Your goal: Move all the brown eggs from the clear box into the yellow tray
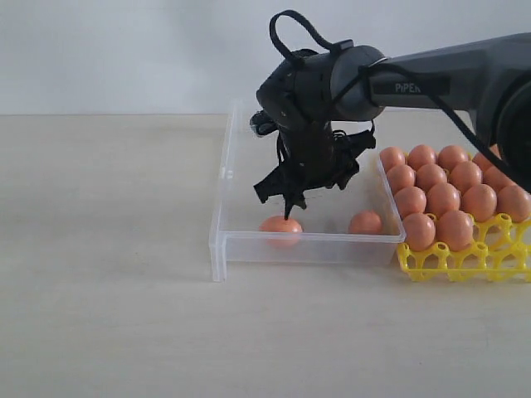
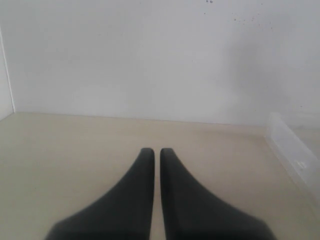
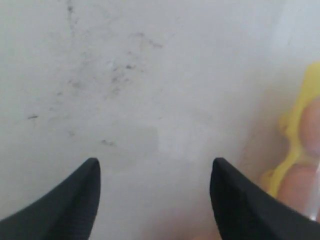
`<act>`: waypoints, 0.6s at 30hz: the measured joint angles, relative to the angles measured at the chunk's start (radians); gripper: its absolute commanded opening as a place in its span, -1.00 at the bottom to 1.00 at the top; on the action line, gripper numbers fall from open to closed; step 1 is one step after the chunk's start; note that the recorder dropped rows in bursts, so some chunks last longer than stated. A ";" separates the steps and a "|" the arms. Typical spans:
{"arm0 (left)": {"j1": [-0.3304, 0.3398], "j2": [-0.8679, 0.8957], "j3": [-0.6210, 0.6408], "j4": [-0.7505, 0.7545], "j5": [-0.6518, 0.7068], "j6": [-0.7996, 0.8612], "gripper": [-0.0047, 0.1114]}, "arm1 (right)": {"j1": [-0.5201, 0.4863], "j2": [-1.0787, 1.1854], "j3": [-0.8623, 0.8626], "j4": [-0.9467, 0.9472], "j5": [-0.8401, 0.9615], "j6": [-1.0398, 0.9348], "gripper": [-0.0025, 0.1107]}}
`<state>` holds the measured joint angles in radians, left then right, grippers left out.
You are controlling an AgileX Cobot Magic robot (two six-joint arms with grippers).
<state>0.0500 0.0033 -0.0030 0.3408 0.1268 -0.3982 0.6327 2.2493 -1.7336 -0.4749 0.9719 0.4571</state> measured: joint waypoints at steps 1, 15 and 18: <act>0.000 0.000 0.000 0.000 0.000 0.000 -0.85 | 0.003 0.000 0.000 -0.049 -0.004 -0.008 0.04; 0.000 0.000 0.000 0.000 0.000 0.000 -0.85 | 0.004 -0.045 -0.019 0.197 0.123 -0.793 0.04; 0.000 0.000 0.000 0.000 0.000 0.000 -0.85 | 0.005 -0.091 -0.019 0.303 0.090 -0.936 0.04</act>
<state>0.0500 0.0033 -0.0030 0.3408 0.1268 -0.3982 0.6379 2.1582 -1.7526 -0.1719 1.0623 -0.4790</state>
